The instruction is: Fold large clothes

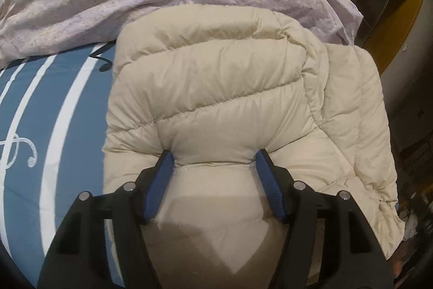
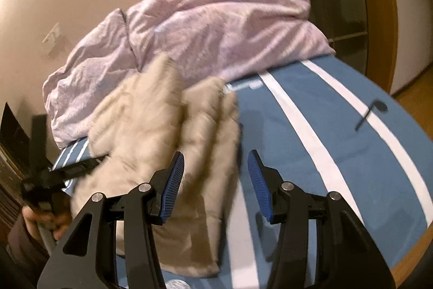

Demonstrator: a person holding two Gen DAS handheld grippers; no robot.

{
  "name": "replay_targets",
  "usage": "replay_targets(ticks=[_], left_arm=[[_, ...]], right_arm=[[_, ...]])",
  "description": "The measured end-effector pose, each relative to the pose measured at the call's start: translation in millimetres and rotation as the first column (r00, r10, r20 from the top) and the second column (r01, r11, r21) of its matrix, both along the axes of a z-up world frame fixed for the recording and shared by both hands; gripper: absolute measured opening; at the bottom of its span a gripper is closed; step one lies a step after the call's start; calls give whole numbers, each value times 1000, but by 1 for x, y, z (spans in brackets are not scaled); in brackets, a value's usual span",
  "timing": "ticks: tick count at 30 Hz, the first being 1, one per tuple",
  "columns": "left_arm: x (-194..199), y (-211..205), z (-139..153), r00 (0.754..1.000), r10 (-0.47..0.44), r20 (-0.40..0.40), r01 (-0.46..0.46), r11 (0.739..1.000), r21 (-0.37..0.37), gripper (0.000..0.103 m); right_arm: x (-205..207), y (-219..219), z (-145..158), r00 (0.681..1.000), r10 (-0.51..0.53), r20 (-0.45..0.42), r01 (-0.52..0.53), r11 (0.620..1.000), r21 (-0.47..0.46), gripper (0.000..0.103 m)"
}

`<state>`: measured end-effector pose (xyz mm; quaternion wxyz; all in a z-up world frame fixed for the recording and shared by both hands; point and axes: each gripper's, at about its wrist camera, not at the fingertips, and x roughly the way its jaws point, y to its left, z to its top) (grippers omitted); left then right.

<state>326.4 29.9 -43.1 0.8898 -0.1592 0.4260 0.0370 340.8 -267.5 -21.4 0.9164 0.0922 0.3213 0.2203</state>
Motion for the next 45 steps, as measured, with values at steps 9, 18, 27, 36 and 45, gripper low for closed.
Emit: replay_targets(ticks=[9, 18, 27, 36, 45], left_arm=[[-3, -7, -11, 999, -39, 29, 38, 999, 40, 64], [-2, -11, -14, 998, -51, 34, 49, 997, 59, 64], [-2, -15, -17, 996, -70, 52, 66, 995, 71, 66], [-4, -22, -9, 991, -104, 88, 96, 992, 87, 68], [1, 2, 38, 990, -49, 136, 33, 992, 119, 67]], right_arm=[[12, 53, 28, 994, 100, 43, -99, 995, -30, 43], [30, 102, 43, 987, 136, 82, -128, 987, -98, 40], [69, 101, -3, 999, 17, -33, -23, 981, -191, 39], [81, 86, -51, 997, -8, -82, -12, 971, -238, 33], [91, 81, -67, 995, -20, -96, -2, 974, -226, 33]])
